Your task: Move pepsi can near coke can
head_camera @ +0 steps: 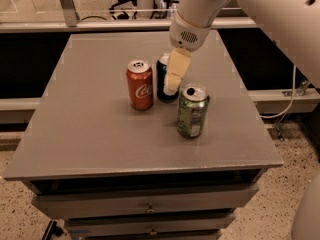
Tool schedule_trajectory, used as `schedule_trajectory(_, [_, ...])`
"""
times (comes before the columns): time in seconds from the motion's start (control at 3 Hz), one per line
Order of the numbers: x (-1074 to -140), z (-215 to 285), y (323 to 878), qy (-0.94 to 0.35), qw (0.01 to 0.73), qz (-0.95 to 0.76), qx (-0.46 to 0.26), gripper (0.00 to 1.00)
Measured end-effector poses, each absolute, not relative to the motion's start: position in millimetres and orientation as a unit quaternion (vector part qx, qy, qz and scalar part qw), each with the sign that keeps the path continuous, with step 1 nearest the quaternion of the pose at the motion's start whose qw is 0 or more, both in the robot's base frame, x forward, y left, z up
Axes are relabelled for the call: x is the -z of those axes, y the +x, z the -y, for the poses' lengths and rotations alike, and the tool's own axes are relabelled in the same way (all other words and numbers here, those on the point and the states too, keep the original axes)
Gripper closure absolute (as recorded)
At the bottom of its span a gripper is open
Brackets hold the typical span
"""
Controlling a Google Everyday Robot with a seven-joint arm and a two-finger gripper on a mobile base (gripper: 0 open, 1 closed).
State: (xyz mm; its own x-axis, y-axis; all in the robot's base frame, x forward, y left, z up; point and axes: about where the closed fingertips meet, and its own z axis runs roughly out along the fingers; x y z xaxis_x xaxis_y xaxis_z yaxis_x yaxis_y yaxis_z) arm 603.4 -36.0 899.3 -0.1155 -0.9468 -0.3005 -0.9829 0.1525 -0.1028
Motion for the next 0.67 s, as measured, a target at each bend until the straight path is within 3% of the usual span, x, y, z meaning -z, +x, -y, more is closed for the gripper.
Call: schedule_trajectory(0.67, [-903.6,38.3,601.7,-0.643,0.151,-0.748,-0.060,0.00])
